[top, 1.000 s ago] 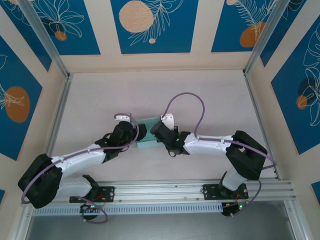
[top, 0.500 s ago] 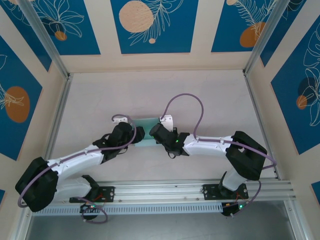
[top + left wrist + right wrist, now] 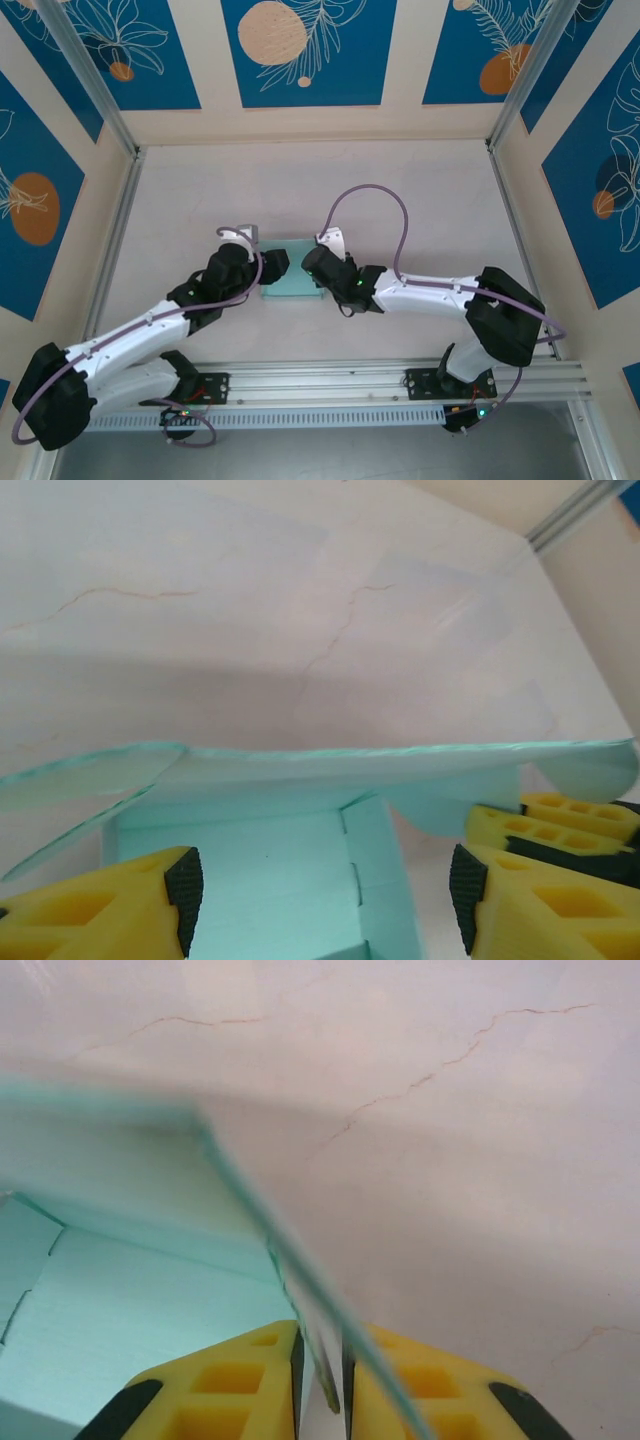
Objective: Fold the paper box
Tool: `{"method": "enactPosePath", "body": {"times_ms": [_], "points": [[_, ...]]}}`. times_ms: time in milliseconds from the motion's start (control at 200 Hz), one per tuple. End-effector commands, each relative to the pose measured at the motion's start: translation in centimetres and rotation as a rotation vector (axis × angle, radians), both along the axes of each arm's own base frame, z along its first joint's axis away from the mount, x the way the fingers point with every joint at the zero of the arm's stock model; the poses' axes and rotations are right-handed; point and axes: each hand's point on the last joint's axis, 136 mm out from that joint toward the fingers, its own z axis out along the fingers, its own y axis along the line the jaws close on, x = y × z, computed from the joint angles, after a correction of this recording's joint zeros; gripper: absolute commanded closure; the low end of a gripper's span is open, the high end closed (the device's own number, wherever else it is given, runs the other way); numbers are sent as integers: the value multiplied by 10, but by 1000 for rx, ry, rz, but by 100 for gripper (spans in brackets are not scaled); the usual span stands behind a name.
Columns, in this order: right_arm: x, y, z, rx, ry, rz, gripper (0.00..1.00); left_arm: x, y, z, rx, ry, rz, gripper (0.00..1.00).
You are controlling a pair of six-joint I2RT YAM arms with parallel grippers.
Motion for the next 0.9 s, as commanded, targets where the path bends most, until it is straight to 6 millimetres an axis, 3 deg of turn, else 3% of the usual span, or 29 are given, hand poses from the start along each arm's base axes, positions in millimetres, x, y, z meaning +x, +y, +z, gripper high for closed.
{"method": "enactPosePath", "body": {"times_ms": [0,155,280,435,545,655,775,895], "points": [[-4,-5,10,-7,-19,4,73,-14,-13,12,-6,-1,-118,31],[-19,-3,19,-12,13,25,59,-37,-15,24,-44,56,-194,25],[-40,1,37,-41,37,66,52,-53,4,62,-12,25,-198,22],[-60,0,69,-37,59,99,49,-57,29,107,113,-33,-162,13],[-67,-6,99,6,78,93,46,-41,53,120,285,-52,-73,0],[-63,-23,130,72,155,44,38,-18,74,127,389,-11,-1,0],[-39,-37,150,230,327,30,31,14,78,127,220,113,7,0],[-9,-46,156,377,477,28,24,41,77,112,80,244,34,0]]}}
